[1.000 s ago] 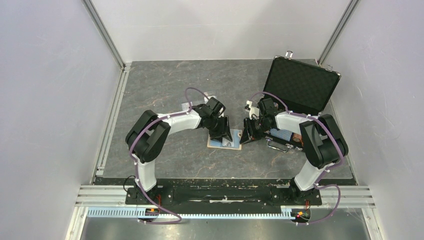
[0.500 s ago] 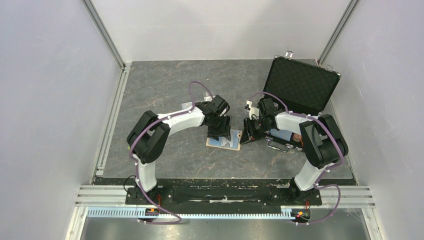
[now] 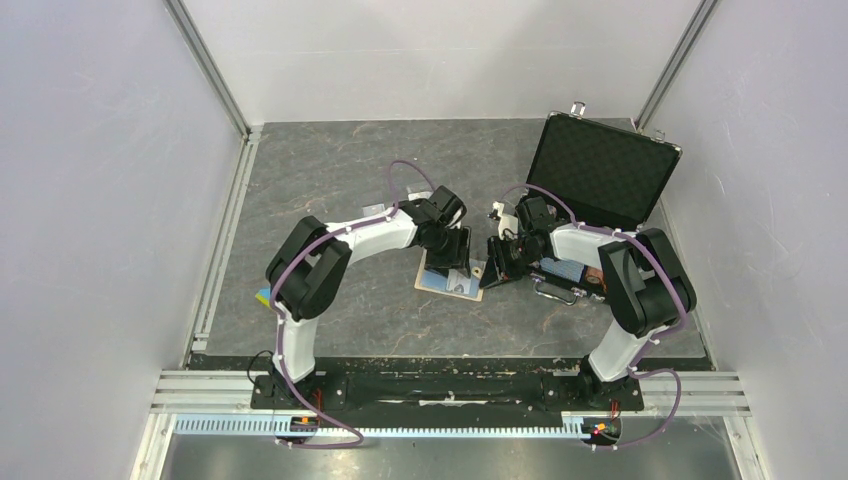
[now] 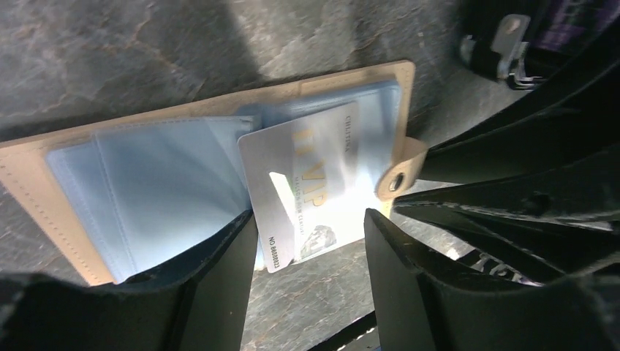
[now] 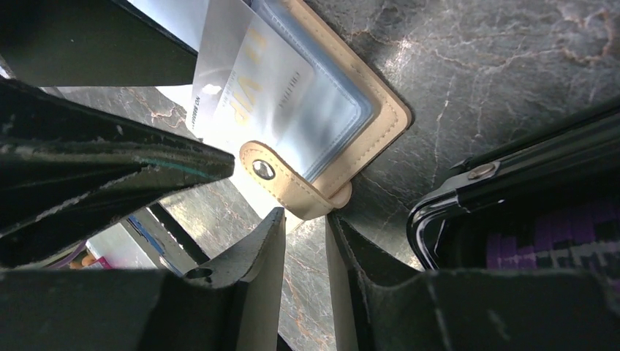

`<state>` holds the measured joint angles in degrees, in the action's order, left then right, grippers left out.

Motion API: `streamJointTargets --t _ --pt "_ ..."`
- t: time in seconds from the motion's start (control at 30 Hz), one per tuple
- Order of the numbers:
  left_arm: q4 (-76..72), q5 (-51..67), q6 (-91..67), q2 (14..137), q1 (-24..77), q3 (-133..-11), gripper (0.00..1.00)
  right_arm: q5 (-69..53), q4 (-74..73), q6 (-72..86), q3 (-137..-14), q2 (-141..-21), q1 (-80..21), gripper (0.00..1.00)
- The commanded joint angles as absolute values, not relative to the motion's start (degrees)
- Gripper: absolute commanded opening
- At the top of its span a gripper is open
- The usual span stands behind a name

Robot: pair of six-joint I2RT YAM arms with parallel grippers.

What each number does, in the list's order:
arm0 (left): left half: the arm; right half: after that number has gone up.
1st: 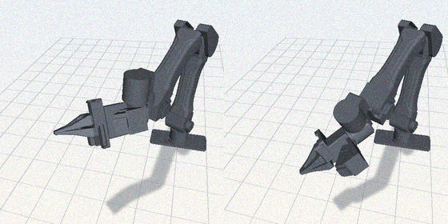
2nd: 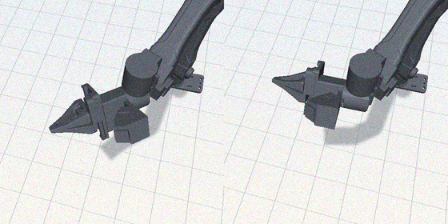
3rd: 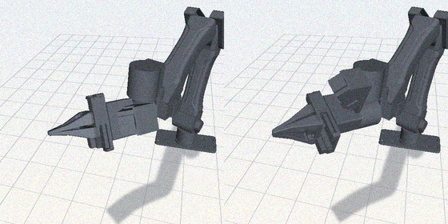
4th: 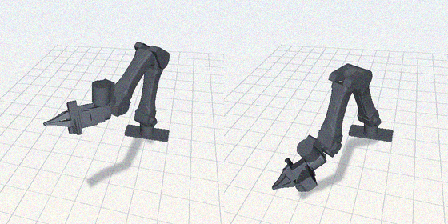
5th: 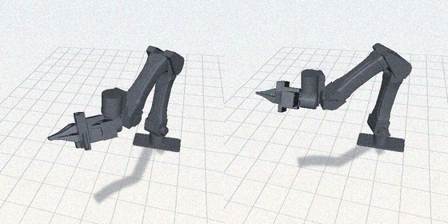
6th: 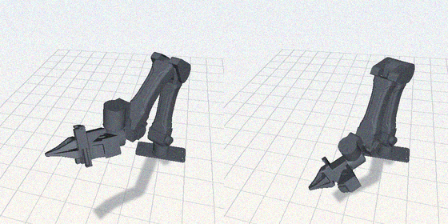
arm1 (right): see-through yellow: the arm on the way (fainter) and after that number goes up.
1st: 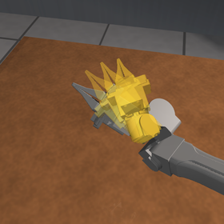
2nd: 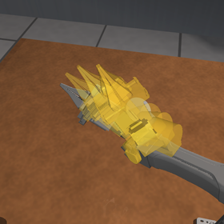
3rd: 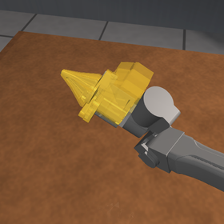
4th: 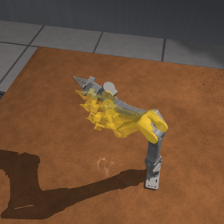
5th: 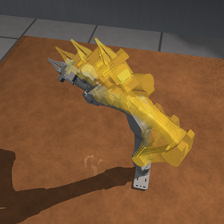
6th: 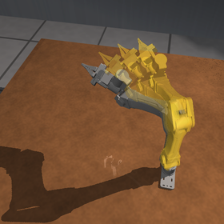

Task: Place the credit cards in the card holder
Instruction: Insert the credit card into the card holder.

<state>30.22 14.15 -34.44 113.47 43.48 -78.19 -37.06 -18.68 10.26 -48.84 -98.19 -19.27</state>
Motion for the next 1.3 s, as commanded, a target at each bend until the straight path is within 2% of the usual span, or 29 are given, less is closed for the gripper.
streamJointTargets --t 0.0,0.27,0.53,0.8,0.97,1.07,1.27 --pt "25.55 18.71 -31.42 113.73 44.40 -80.97 0.61 -35.55 -18.89 9.05 -47.79 -99.48 -19.33 0.30" --pt "23.29 23.48 -30.01 114.89 45.26 -81.21 0.62 -35.68 -18.98 9.14 -48.27 -99.86 -19.28 0.29" --pt "26.06 17.89 -29.99 111.89 44.29 -80.94 0.67 -34.78 -19.82 8.53 -48.88 -98.73 -19.12 0.30" --pt "20.39 21.14 -33.99 104.55 37.71 -72.19 0.69 -33.93 -22.28 7.82 -52.34 -97.74 -19.48 0.36" --pt "19.74 23.13 -34.17 100.65 31.95 -66.22 0.69 -31.58 -24.41 7.97 -56.26 -97.25 -21.29 0.44" --pt "21.98 22.80 -32.43 99.55 28.34 -63.99 0.69 -28.69 -25.83 8.20 -59.48 -97.29 -22.86 0.53" --pt "27.57 20.69 -25.86 101.90 24.97 -65.01 0.70 -19.26 -29.82 7.78 -65.18 -98.97 -27.31 0.63"
